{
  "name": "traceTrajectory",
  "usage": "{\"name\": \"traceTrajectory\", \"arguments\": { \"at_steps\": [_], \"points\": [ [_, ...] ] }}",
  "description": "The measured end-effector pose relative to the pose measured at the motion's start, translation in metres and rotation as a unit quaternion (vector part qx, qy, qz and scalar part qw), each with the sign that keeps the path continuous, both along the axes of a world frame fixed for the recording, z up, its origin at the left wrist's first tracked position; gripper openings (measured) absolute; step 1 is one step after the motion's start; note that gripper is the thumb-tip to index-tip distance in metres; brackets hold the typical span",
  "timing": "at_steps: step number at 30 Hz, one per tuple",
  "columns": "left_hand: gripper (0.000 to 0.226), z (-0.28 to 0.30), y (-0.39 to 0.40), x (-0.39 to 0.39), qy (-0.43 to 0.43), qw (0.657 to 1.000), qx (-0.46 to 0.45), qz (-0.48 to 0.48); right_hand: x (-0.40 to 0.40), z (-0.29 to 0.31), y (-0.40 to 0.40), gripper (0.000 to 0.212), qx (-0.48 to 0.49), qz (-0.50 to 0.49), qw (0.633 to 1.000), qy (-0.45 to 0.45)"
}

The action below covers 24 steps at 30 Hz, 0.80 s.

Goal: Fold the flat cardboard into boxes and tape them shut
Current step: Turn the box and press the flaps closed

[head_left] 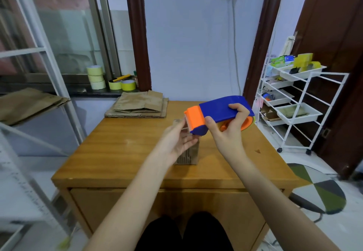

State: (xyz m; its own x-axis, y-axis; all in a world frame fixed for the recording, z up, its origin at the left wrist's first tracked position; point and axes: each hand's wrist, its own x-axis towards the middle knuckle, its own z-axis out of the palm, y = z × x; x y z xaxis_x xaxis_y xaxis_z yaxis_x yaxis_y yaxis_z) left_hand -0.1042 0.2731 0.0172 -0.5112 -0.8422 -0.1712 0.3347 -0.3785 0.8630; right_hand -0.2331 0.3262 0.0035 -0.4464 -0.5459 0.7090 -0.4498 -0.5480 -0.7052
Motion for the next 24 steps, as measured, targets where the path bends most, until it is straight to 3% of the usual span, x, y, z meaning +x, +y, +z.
{"name": "traceTrajectory", "arguments": {
  "at_steps": [9, 17, 24],
  "points": [
    [0.010, -0.004, 0.006, -0.016, -0.006, 0.994, 0.014, 0.110, 0.020, -0.002, -0.007, 0.058, -0.029, 0.005, 0.995, -0.092],
    [0.021, -0.008, 0.010, -0.023, -0.060, 0.980, -0.092, 0.167, 0.028, 0.000, -0.009, 0.058, -0.057, -0.014, 0.987, -0.152],
    [0.029, -0.014, 0.011, -0.029, -0.150, 0.927, -0.219, 0.265, 0.026, 0.004, -0.017, 0.049, -0.044, -0.040, 0.980, -0.191]
  ]
}}
